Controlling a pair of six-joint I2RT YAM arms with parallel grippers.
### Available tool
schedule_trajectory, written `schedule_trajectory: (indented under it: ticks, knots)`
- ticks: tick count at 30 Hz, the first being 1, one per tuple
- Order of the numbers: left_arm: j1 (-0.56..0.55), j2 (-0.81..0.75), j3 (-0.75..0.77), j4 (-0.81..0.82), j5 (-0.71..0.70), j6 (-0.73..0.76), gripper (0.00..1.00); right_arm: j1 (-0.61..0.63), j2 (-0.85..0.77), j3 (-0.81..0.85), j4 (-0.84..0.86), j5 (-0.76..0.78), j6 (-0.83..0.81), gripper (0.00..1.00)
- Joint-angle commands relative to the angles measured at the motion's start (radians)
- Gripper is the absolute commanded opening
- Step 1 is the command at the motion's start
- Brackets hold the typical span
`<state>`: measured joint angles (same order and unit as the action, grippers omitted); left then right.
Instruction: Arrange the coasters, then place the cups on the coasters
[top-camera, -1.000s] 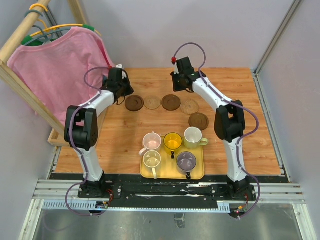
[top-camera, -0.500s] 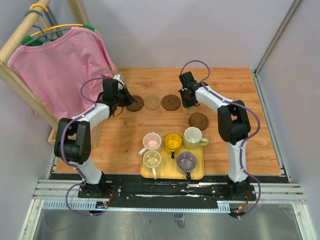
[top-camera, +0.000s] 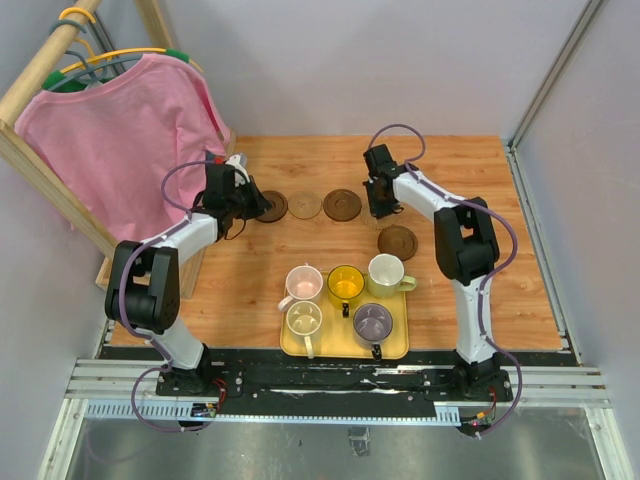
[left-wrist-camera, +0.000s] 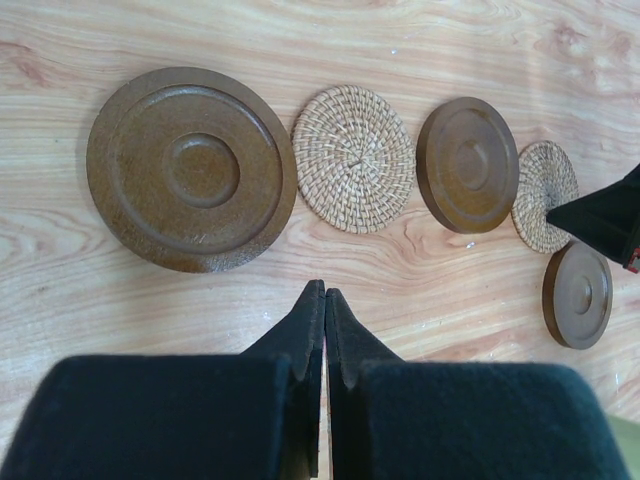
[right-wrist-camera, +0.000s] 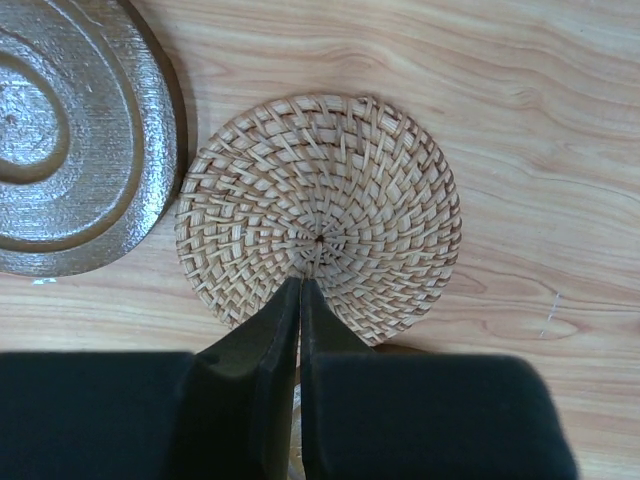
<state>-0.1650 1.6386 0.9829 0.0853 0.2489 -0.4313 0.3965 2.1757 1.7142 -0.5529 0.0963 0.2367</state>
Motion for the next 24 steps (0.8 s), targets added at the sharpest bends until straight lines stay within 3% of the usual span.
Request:
schedule_trajectory:
  ticks: [1,12,24]
  knots:
    - [-0.002,-0.022,-0.004,0.03,0.022,-0.005,0.01,-0.02,0.027,0.031,-0.028,0.0,0.019,0.05]
    - [-0.002,-0.009,-0.004,0.038,0.028,-0.015,0.0,-0.041,0.001,0.029,-0.027,-0.012,0.001,0.04]
    - [-0.004,-0.026,-0.017,0.06,0.039,-0.015,0.01,-0.041,-0.235,-0.113,0.06,0.0,-0.043,0.07]
